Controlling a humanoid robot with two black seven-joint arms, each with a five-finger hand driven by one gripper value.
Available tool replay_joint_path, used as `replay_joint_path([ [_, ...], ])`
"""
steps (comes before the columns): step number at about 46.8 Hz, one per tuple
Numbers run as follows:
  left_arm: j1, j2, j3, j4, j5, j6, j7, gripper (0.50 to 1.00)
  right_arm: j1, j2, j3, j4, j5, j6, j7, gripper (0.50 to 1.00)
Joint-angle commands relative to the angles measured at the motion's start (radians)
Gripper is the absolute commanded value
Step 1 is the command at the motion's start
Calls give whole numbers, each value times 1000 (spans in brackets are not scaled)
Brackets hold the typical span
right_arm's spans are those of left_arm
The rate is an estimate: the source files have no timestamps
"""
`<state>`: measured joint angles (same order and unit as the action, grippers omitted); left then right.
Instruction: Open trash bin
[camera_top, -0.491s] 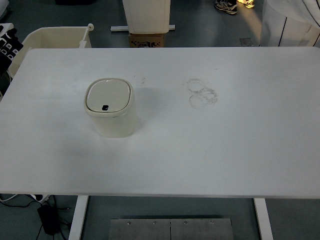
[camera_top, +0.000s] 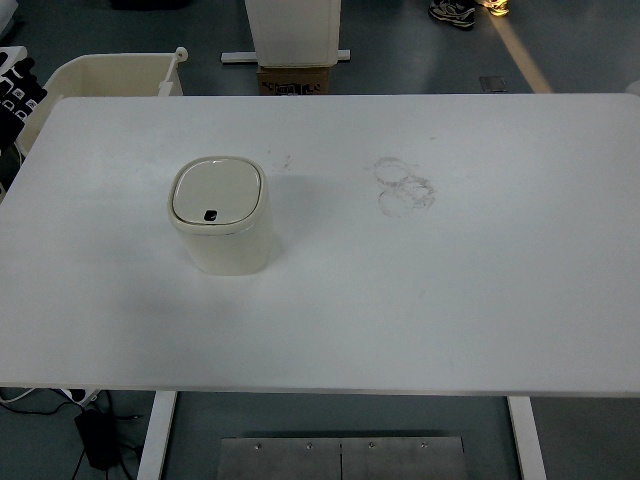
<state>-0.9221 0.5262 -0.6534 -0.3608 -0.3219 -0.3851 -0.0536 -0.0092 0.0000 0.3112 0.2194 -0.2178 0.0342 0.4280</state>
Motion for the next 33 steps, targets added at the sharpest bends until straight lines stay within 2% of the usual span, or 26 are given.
replay_joint_path([
  [1, 0, -6, -2, 0, 0, 0, -2, 1000, 0, 0, 0, 0, 0, 0, 0, 993],
  [33, 14, -9, -2, 2, 0, 5, -2, 1000, 0, 0, 0, 0, 0, 0, 0, 991],
])
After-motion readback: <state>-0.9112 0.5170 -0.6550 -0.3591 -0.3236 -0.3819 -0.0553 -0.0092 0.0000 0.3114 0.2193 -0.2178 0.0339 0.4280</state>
